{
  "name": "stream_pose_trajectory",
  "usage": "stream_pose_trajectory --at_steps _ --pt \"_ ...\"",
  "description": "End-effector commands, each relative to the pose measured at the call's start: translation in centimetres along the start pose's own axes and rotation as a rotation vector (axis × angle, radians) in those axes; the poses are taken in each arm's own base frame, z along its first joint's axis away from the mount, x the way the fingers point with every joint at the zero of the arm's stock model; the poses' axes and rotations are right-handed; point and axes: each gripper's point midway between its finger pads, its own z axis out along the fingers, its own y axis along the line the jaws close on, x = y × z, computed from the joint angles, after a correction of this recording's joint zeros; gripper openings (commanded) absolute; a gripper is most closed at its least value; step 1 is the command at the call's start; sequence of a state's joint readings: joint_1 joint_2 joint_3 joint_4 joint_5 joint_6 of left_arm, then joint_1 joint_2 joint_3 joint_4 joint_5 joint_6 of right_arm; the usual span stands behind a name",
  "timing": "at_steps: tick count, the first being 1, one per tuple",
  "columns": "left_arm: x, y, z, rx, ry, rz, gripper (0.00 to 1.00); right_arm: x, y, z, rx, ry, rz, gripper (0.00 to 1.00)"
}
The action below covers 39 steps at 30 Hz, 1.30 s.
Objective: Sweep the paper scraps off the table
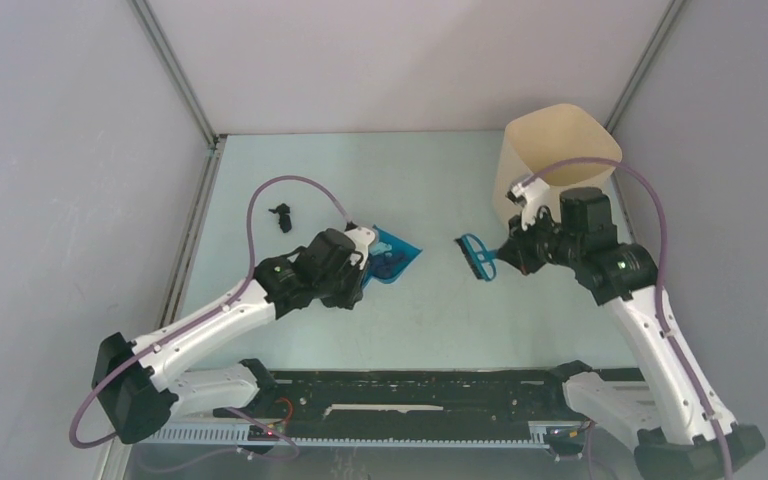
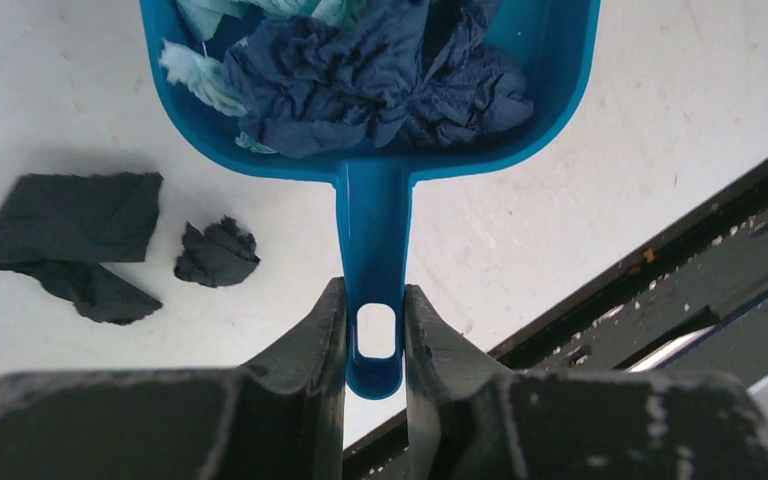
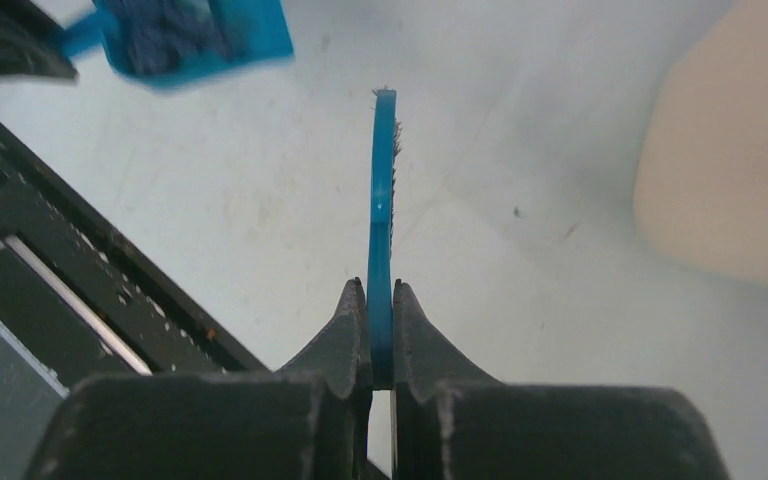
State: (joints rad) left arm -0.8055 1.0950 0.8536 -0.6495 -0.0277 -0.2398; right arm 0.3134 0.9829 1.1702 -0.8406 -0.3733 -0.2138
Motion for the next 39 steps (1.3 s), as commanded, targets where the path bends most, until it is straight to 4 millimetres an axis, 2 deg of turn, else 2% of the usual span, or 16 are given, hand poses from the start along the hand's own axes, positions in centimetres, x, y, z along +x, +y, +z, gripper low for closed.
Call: stream_pose_trajectory --at_steps 1,5,9,15,19,22,24,26,33,39 --pt "-4.5 0.5 -1.6 -0.075 -0.106 -0.021 0.0 3.3 1.0 -2.1 -0.012 -0.019 -0.045 0.0" --pt "-7.3 0.1 -1.4 -0.089 -0.11 -0.036 0.0 6.2 1.2 -3.0 0.003 -0.026 -0.079 0.0" --pt "-9.9 -0.1 -1.2 -0.114 -0.126 -0.047 0.0 6.3 0.9 -3.8 0.041 -0.083 -0.097 0.0" --pt "-14.0 -0.6 -1.8 -0.13 -0.174 -0.047 0.0 7.4 2.6 -3.3 -0.046 -0.157 -0.106 0.0" --pt "-17.9 -1.6 -2.1 -0.12 -0.211 -0.042 0.0 7.2 2.8 -3.5 -0.054 -0.178 -0.113 0.0" --pt "-20.4 -2.2 -2.1 -0.122 -0.225 -0.03 0.0 7.1 2.3 -3.5 -0.03 -0.188 -0.103 0.0" --pt "-22.1 -2.7 -1.5 -0.124 -0.225 -0.017 0.0 7.0 1.8 -3.6 -0.002 -0.195 -0.092 0.0" --pt "-24.8 -3.4 -1.9 -0.111 -0.261 -0.013 0.0 6.9 1.6 -3.7 0.007 -0.201 -0.09 0.0" --pt "-30.2 -6.9 0.3 -0.037 -0.319 -0.021 0.0 6.9 1.6 -4.1 0.018 -0.224 -0.102 0.0" --pt "-34.6 -8.8 2.0 0.019 -0.455 -0.051 0.0 6.9 1.4 -4.5 0.038 -0.238 -0.104 0.0"
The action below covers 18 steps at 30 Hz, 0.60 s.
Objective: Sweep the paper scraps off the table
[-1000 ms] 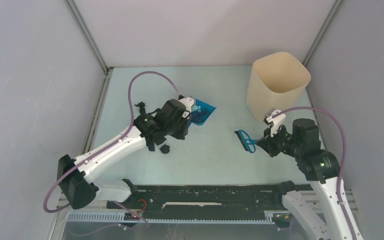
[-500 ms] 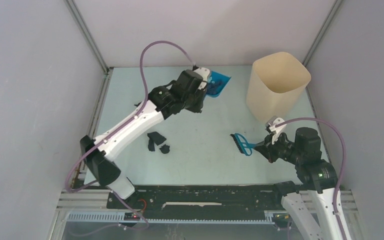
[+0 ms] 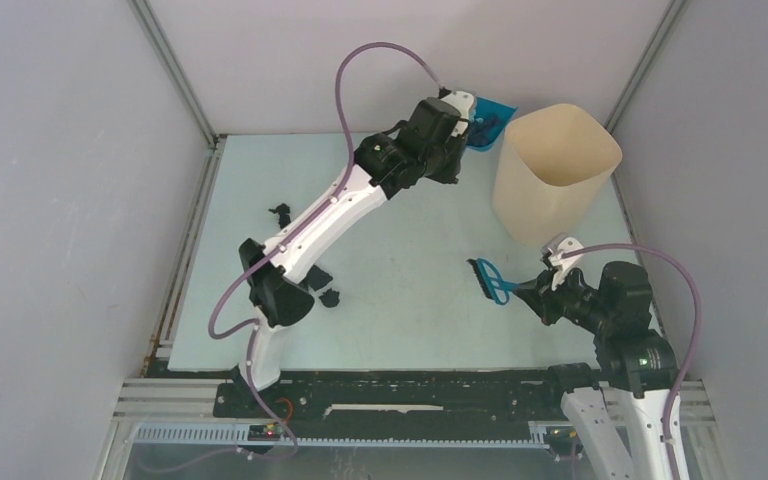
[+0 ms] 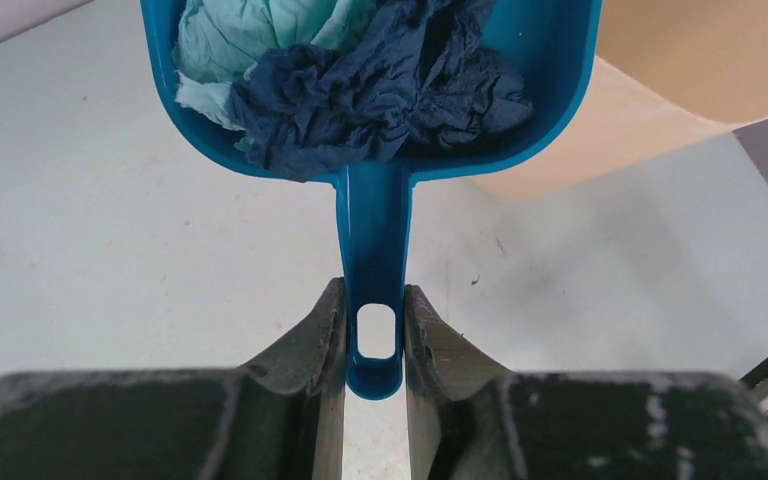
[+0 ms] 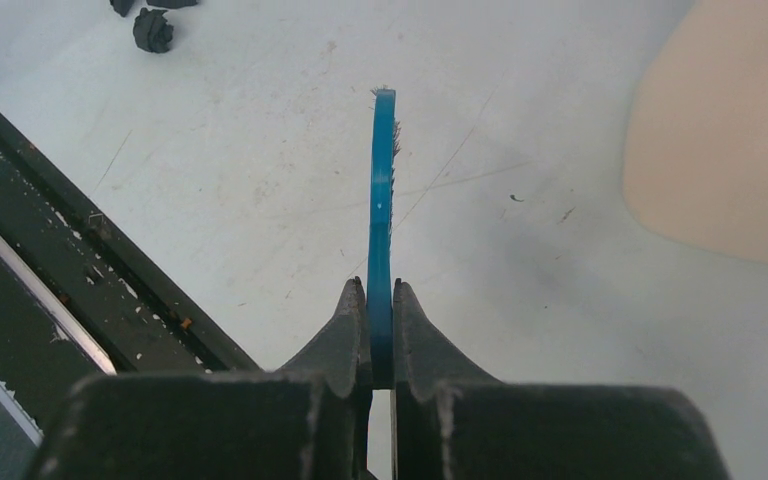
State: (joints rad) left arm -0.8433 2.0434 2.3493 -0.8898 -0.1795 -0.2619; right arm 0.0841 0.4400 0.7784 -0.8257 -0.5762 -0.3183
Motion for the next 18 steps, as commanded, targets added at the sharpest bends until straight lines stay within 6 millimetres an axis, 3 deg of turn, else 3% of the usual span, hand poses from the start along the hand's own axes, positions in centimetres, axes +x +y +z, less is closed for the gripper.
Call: stream_pose_trajectory --at_steps 1,8,13,18 --pt "-3.9 -2.1 1.0 0.074 -0.147 -0.039 0.0 -0.7 -0.2 -0.2 0.006 -0.038 -0.033 0.0" --pt "-6.0 -4.5 4.2 0.168 -0.254 -0.048 0.0 -0.8 -0.2 -0.6 0.012 -0.05 -0.045 0.0" --pt "-7.0 -4.0 5.4 0.142 -0.316 0.12 0.02 -0.9 0.0 -0.8 0.009 -0.064 -0.056 0.0" --pt "-8.0 -1.7 5.8 0.019 -0.353 0.313 0.04 -0.8 -0.1 -0.8 0.013 -0.06 -0.051 0.0"
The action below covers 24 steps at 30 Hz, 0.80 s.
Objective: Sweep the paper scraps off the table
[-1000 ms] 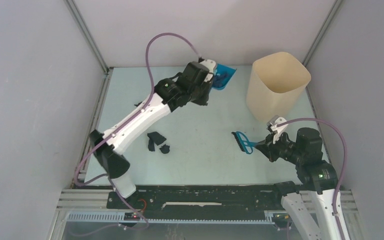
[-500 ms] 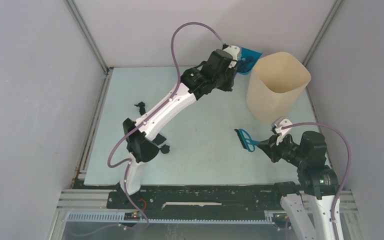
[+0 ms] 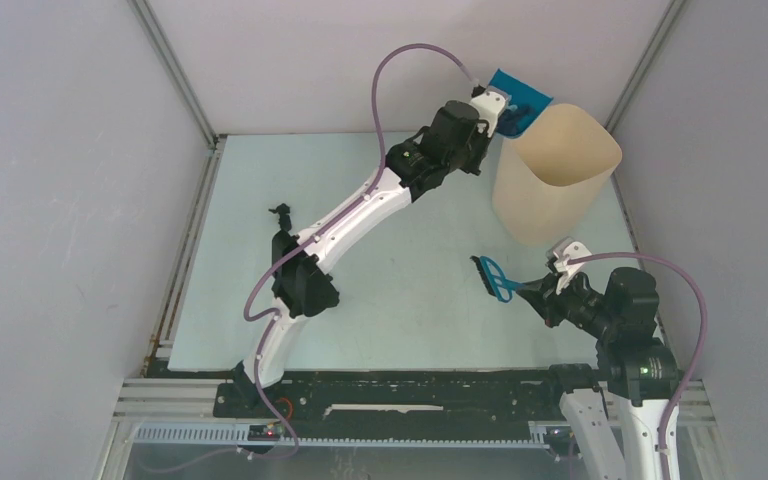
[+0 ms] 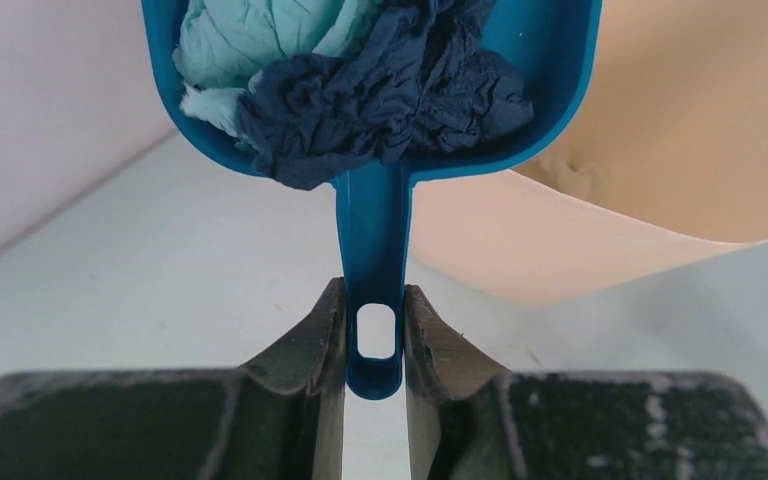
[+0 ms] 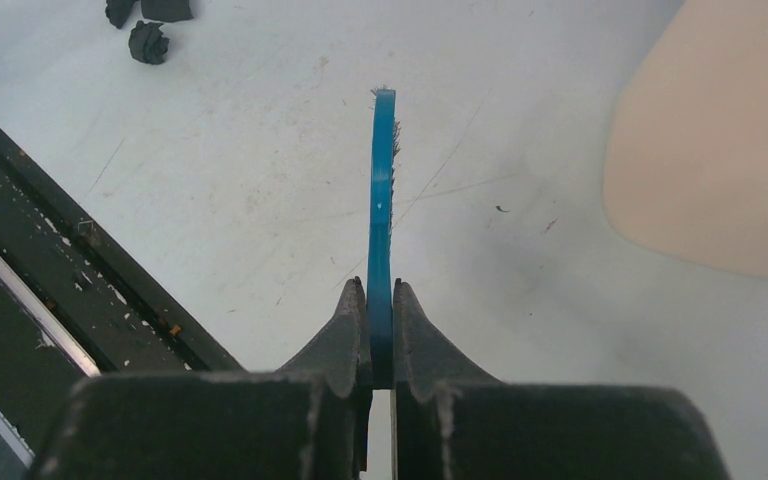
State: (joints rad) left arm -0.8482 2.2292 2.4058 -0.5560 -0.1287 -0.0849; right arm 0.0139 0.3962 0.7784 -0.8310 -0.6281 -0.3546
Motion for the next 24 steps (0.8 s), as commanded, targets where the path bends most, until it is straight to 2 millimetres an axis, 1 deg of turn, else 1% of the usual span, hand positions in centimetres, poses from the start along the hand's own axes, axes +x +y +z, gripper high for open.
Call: stream_pose_trajectory --at_steps 1,9,11,13,16,20,23,24 --pt "-5.1 2.0 -1.2 -0.08 -0.145 0.21 0.03 -0.3 0.1 0.0 -0.011 -0.016 -0.021 0.0" --pt "-4.3 4.6 -0.6 -0.213 -0.106 0.383 0.04 -0.3 0.1 0.0 -0.013 -0.016 -0.02 0.0" --pt "-4.4 5.4 -0.3 -0.274 -0.103 0.441 0.04 -0.2 -0.3 -0.1 0.011 -0.017 -0.012 0.0" --pt "-4.8 6.0 -0.2 -0.341 -0.105 0.519 0.03 -0.2 -0.3 -0.1 0.013 -0.018 -0.015 0.0" --pt "-5.8 6.1 -0.1 -0.406 -0.141 0.581 0.0 -0.3 -0.3 -0.1 0.014 -0.018 -0.013 0.0" --pt "-7.5 5.3 0.3 -0.447 -0.22 0.655 0.0 -0.2 -0.4 -0.1 0.016 -0.017 -0.011 0.0" --pt "-8.4 3.7 1.1 -0.472 -0.289 0.825 0.0 -0.3 -0.4 -0.1 0.016 -0.019 -0.013 0.0" --pt "-8.3 3.3 1.3 -0.49 -0.299 0.904 0.0 -0.3 -0.4 -0.1 0.017 -0.018 -0.012 0.0"
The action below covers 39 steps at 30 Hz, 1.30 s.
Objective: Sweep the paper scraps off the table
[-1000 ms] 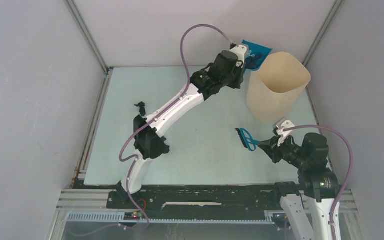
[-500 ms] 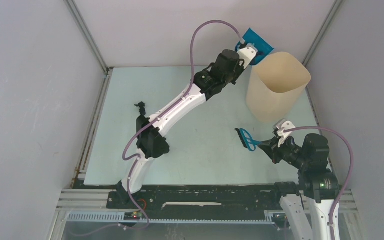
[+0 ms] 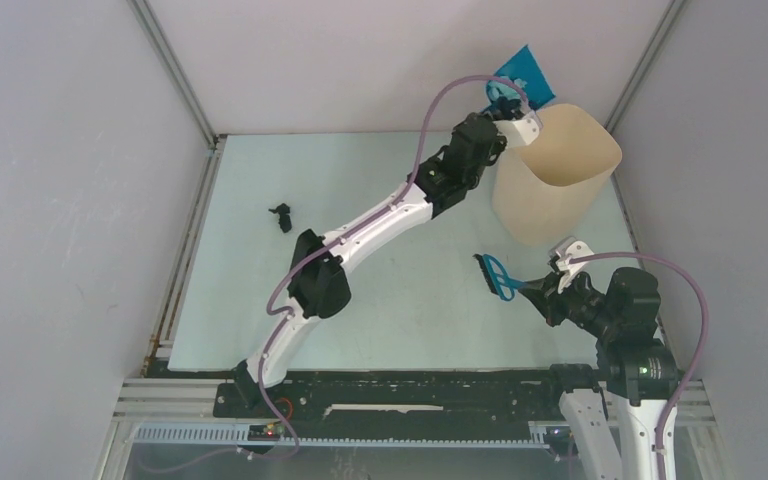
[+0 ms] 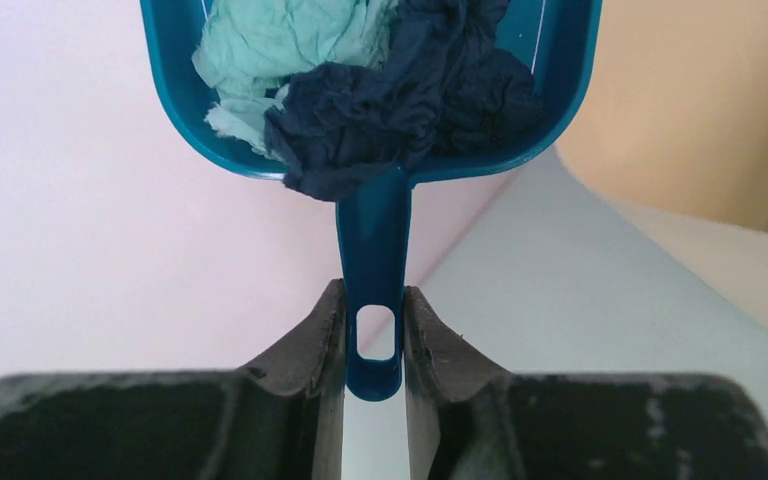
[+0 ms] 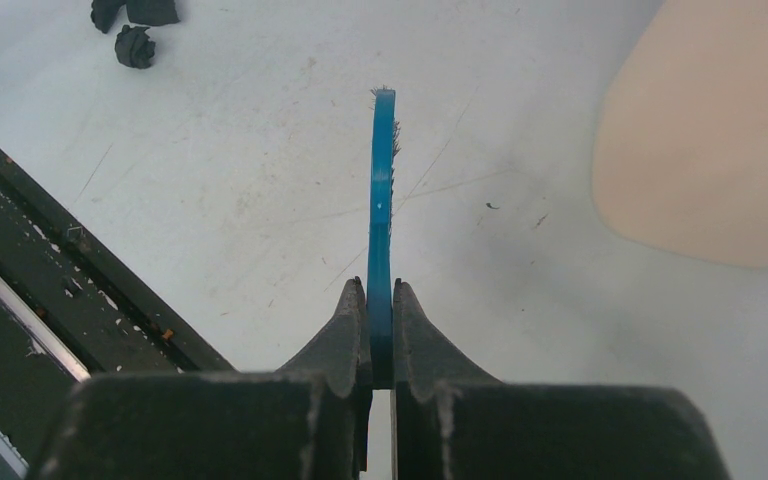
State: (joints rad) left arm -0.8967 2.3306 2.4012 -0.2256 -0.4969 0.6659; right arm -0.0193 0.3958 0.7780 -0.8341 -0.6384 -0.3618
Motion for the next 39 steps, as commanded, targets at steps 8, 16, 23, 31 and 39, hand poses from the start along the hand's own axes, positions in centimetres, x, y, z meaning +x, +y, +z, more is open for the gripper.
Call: stream_pose_trajectory --at_steps 8,16,23,31,39 --pt "-4.9 2.2 -1.6 -0.297 -0.158 0.556 0.0 -0.3 0.0 0.0 -0.006 -0.016 -0.018 0.0" --pt "-5.3 2.7 -2.2 -0.294 -0.163 0.56 0.0 -0.3 0.0 -0.1 0.001 -0.017 -0.019 0.0" --pt "-4.9 2.0 -2.4 -0.283 -0.146 0.543 0.0 -0.3 -0.1 -0.1 0.002 -0.018 -0.02 0.0" --pt "-5.2 1.9 -2.5 -0.272 -0.157 0.525 0.0 -0.2 -0.1 -0.1 0.004 -0.017 -0.018 0.0" --pt "-6.1 3.2 -3.2 -0.289 -0.173 0.484 0.0 -0.3 -0.1 -0.1 0.005 -0.017 -0.018 0.0"
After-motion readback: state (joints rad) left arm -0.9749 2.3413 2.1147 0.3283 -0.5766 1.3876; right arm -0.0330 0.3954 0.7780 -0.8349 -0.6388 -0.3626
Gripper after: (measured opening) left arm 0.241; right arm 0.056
